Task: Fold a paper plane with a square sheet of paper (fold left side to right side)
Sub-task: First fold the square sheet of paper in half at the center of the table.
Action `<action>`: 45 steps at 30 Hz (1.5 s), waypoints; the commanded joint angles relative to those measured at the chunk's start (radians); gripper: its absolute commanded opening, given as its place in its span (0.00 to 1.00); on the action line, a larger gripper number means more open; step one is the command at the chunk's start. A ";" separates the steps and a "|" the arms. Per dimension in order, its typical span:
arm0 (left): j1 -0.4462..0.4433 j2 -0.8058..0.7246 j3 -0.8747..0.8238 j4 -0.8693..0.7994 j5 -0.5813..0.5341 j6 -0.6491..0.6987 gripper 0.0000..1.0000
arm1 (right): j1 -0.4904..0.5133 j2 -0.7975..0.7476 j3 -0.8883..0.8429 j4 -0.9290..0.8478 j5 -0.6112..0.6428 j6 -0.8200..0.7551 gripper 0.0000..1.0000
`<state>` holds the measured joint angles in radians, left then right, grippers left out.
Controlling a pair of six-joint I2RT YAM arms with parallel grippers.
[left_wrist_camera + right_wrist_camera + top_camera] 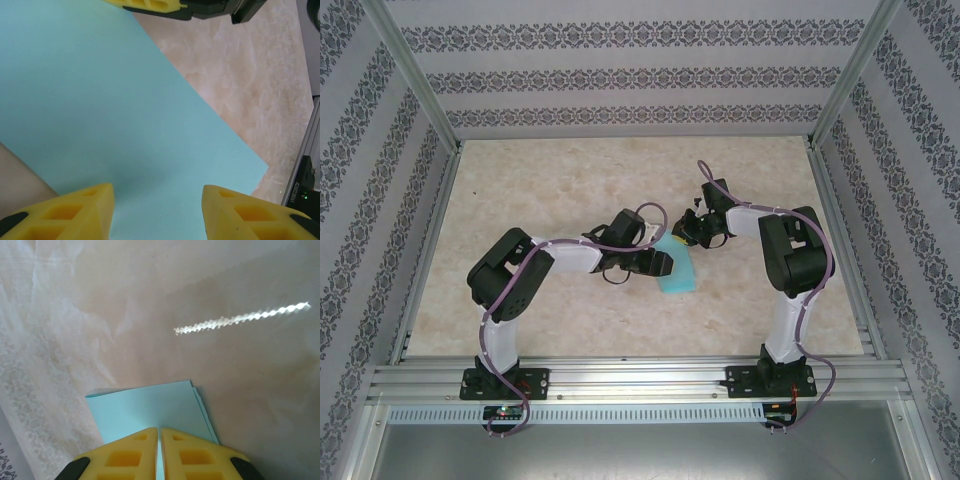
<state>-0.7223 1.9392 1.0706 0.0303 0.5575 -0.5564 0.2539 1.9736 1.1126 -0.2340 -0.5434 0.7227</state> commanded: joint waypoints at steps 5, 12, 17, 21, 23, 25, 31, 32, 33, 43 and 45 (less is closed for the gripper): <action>-0.032 0.026 -0.006 -0.031 0.020 0.044 0.51 | 0.007 0.043 0.003 -0.061 0.072 -0.023 0.13; -0.043 0.041 0.010 -0.084 0.001 0.071 0.51 | 0.009 0.042 0.003 -0.064 0.076 -0.023 0.13; -0.049 0.046 0.014 -0.101 0.005 0.081 0.51 | 0.010 0.042 0.006 -0.068 0.081 -0.025 0.13; -0.061 0.037 0.014 -0.122 0.005 0.095 0.51 | 0.011 0.043 0.010 -0.073 0.082 -0.025 0.13; -0.068 0.029 0.011 -0.131 0.006 0.101 0.51 | 0.011 0.044 0.012 -0.078 0.084 -0.026 0.13; -0.080 0.020 0.005 -0.140 0.008 0.108 0.51 | 0.011 0.043 0.015 -0.082 0.088 -0.028 0.13; -0.102 -0.001 -0.018 -0.160 0.004 0.113 0.51 | 0.011 0.048 0.018 -0.084 0.088 -0.026 0.13; -0.106 -0.006 -0.024 -0.162 0.004 0.113 0.52 | 0.010 0.048 0.019 -0.085 0.088 -0.027 0.13; -0.108 -0.012 -0.030 -0.161 0.004 0.112 0.52 | 0.010 0.048 0.018 -0.087 0.088 -0.027 0.12; -0.136 -0.074 -0.099 -0.153 0.002 0.092 0.54 | 0.012 0.053 0.022 -0.088 0.089 -0.025 0.12; -0.141 -0.080 -0.100 -0.160 0.000 0.094 0.54 | 0.012 0.054 0.023 -0.088 0.089 -0.026 0.12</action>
<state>-0.8322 1.8824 0.9977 -0.0391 0.5186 -0.4534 0.2604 1.9793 1.1336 -0.2687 -0.5251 0.7116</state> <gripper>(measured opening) 0.537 0.125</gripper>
